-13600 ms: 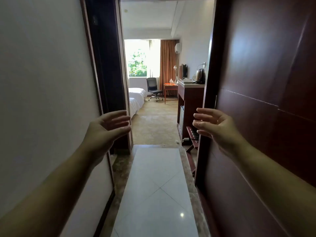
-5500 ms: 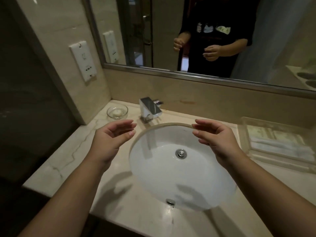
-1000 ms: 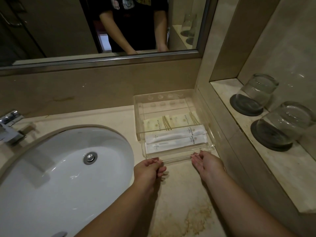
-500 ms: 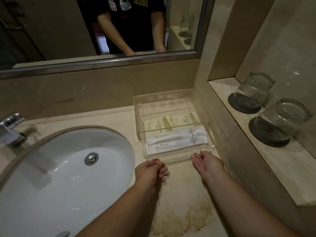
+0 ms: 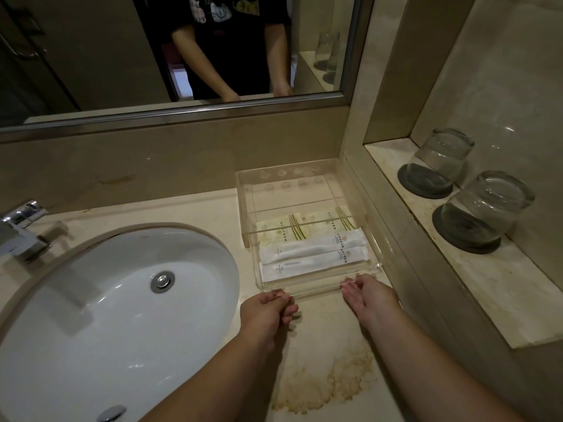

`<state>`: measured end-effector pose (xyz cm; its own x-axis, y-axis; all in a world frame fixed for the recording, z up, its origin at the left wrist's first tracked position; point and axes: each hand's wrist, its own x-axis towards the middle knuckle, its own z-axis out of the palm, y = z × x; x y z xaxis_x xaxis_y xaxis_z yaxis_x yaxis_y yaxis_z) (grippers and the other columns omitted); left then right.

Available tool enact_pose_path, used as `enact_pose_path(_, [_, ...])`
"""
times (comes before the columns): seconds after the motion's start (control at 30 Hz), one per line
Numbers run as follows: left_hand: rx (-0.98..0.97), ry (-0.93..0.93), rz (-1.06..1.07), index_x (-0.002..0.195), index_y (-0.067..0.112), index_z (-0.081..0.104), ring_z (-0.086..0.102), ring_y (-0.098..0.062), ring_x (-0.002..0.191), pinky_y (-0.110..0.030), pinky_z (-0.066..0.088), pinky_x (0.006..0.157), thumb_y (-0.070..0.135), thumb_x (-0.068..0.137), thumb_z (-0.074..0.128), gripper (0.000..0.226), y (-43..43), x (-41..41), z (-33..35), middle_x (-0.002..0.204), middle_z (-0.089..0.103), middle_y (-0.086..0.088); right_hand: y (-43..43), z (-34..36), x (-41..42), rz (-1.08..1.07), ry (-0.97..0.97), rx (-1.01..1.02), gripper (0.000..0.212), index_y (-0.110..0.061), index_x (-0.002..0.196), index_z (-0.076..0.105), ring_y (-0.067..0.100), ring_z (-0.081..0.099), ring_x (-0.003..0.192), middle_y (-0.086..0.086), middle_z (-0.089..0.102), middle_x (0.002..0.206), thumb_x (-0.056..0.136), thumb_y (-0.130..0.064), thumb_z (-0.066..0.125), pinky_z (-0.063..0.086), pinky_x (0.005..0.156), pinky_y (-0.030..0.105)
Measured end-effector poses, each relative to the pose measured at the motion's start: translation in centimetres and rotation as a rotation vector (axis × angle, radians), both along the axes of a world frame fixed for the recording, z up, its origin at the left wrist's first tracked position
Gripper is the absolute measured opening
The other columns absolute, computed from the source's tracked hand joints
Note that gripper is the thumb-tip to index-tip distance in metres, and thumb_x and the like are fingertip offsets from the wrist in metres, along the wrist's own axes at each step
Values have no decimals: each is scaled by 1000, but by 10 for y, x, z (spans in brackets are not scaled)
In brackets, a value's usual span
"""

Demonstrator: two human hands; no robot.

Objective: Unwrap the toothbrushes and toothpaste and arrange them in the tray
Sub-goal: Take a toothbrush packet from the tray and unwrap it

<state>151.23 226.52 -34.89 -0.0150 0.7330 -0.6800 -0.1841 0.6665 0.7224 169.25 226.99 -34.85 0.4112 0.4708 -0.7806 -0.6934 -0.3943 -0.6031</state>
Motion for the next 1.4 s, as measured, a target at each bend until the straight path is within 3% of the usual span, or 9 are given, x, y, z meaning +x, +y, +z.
enact_pose_path(0.17, [5, -8, -2, 76, -2, 65, 46, -16, 39, -29, 48, 46, 4, 86, 62, 12, 0, 0, 5, 54, 61, -13, 1, 1, 0, -14, 23, -12, 12, 3, 99, 52, 29, 62, 99, 20, 60, 106, 92, -2, 43, 50, 80, 32])
enact_pose_path(0.33, [-2, 66, -81, 84, -9, 67, 51, -18, 39, -29, 51, 48, 7, 84, 65, 16, -1, -11, 12, 56, 62, -15, -4, 7, 0, -12, -20, -74, 15, 6, 72, 52, 26, 62, 80, 18, 61, 86, 86, 1, 48, 51, 78, 30])
enact_pose_path(0.43, [53, 195, -74, 80, -5, 69, 58, -18, 40, -23, 49, 43, 6, 80, 70, 11, 1, -27, 20, 58, 66, -16, -11, 16, -4, -34, -287, -108, 6, 2, 72, 55, 21, 54, 56, 13, 57, 68, 78, 0, 54, 50, 49, 29])
enact_pose_path(0.5, [136, 307, -85, 77, 0, 69, 62, -16, 45, -18, 45, 38, 9, 78, 72, 9, 9, -35, 27, 66, 69, -14, -12, 28, -12, 12, -537, -64, 14, -12, 88, 52, 17, 51, 58, 5, 57, 74, 76, -7, 58, 37, 47, 23])
enact_pose_path(0.57, [213, 363, -108, 78, 6, 69, 64, -13, 48, -17, 43, 37, 12, 77, 73, 7, 22, -37, 37, 72, 71, -10, -1, 44, -23, 147, -667, 66, 18, -17, 92, 55, 12, 55, 67, -3, 60, 81, 77, -9, 61, 37, 50, 23])
enact_pose_path(0.7, [255, 197, -92, 96, 8, 65, 70, -15, 66, -21, 50, 47, 5, 82, 67, 15, 56, -28, 53, 87, 71, -9, 40, 59, -46, 595, -733, 250, 13, -13, 90, 66, 19, 63, 86, -2, 66, 86, 79, -6, 63, 48, 73, 26])
enact_pose_path(0.93, [198, 93, -42, 95, 8, 65, 69, -25, 88, -31, 52, 63, 6, 84, 62, 12, 79, -26, 43, 97, 68, -12, 68, 32, -47, 1323, -1328, 98, 43, -15, 124, 57, 25, 56, 111, 8, 61, 124, 83, -7, 54, 45, 95, 32])
enact_pose_path(1.2, [138, 49, -20, 86, 9, 66, 70, -23, 80, -29, 54, 62, 4, 84, 61, 7, 73, -33, 29, 88, 71, -12, 69, 30, -49, 1587, -1714, 50, 23, -13, 96, 63, 23, 60, 85, 5, 64, 95, 77, -2, 57, 49, 72, 31])
enact_pose_path(1.4, [136, 39, 65, 82, 1, 62, 65, -22, 63, -24, 53, 49, 6, 89, 55, 11, 74, -38, 37, 77, 65, -14, 58, 32, -44, 1456, -1853, 154, 27, -14, 94, 59, 23, 57, 87, 5, 64, 97, 71, -2, 64, 44, 71, 30])
